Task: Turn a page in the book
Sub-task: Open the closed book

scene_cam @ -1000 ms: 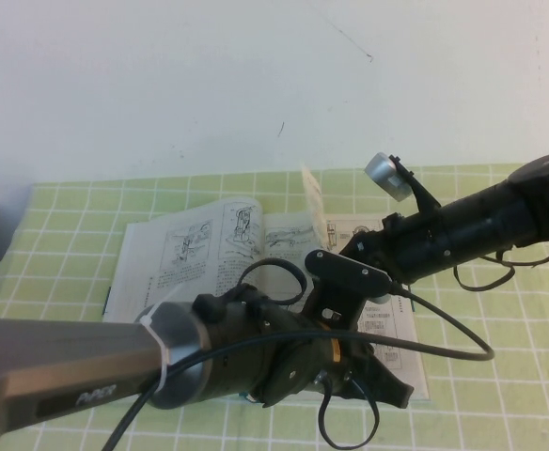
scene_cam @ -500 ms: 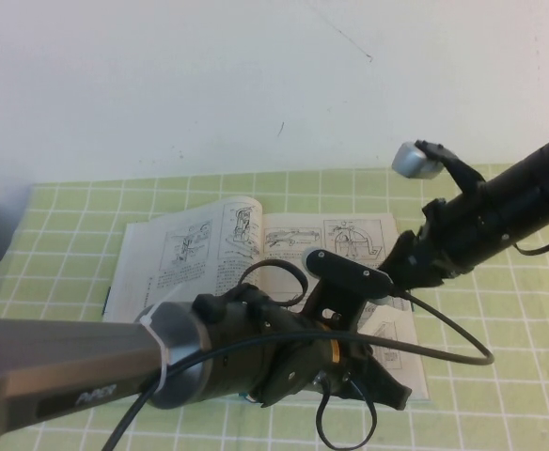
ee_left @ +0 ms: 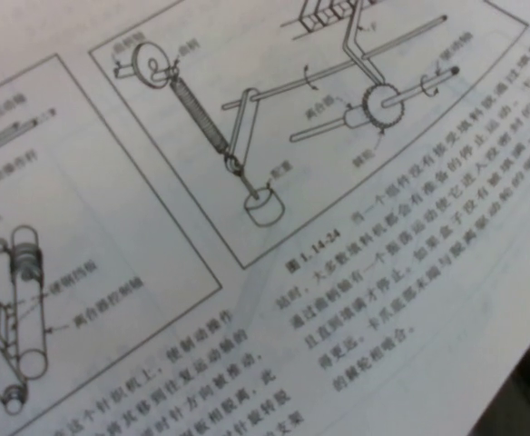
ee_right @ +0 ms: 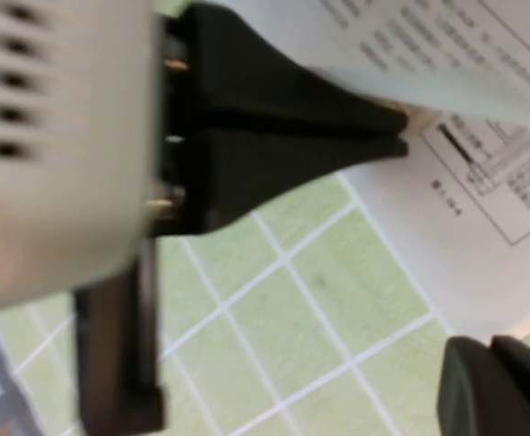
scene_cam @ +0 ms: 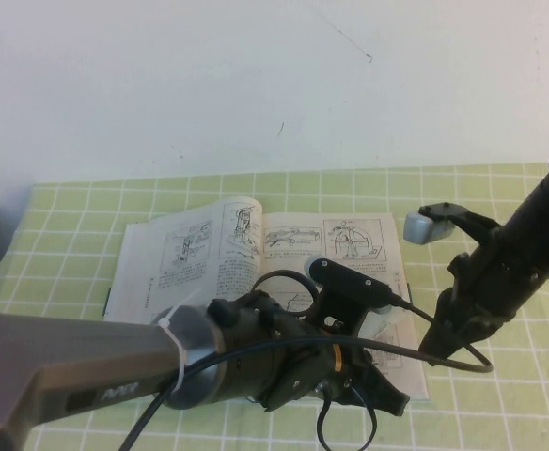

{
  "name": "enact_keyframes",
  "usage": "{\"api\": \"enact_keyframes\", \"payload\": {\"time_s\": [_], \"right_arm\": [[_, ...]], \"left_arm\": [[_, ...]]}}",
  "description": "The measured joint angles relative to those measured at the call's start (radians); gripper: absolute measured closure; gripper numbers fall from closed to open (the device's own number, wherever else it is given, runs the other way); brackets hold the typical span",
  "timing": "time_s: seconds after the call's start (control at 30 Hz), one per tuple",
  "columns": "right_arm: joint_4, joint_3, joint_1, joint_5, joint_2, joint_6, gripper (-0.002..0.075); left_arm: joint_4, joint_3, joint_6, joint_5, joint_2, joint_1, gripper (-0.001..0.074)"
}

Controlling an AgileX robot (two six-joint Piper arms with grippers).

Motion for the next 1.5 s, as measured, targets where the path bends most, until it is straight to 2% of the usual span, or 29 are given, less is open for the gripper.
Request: {"api": "enact_keyframes", "payload": {"time_s": [0.13,0.37,0.53,0.83,0.97,1.1,1.17,1.27,1.5], "right_arm": [[0.019,0.075,0.006,-0.111,0.000,-0.043,0.0720],[0.215,0.150,0.014,-0.272,0.000,-0.213,0.0727],[0.236,0.155,0.026,-0.309,0.007,-0.229,0.0727],[0.261,0.158,0.041,-0.321,0.072,-0.231,0.0727],[0.263,0.155,0.041,-0.321,0.079,-0.231,0.0727],[0.267,0.152,0.041,-0.315,0.084,-0.237,0.0727],[0.271,0.150,0.041,-0.313,0.089,-0.244,0.0727],[0.272,0.150,0.042,-0.310,0.090,-0.263,0.0727],[0.275,0.150,0.046,-0.311,0.091,-0.289,0.0727]], "left_arm": [[0.057,0.000,-0.073,-0.004,0.000,0.000,0.0737],[0.216,0.000,-0.259,-0.012,0.002,0.000,0.0737],[0.364,0.000,-0.455,-0.016,0.009,0.028,0.0737],[0.453,-0.002,-0.575,0.016,0.009,0.053,0.0737],[0.605,-0.002,-0.704,0.088,-0.002,0.055,0.0737],[0.843,-0.002,-0.965,0.243,-0.031,0.057,0.0737],[0.905,-0.002,-1.029,0.316,-0.054,0.058,0.0737],[0.931,-0.002,-1.066,0.359,-0.096,0.061,0.0737],[0.891,0.000,-1.068,0.317,-0.190,0.059,0.0737]]}}
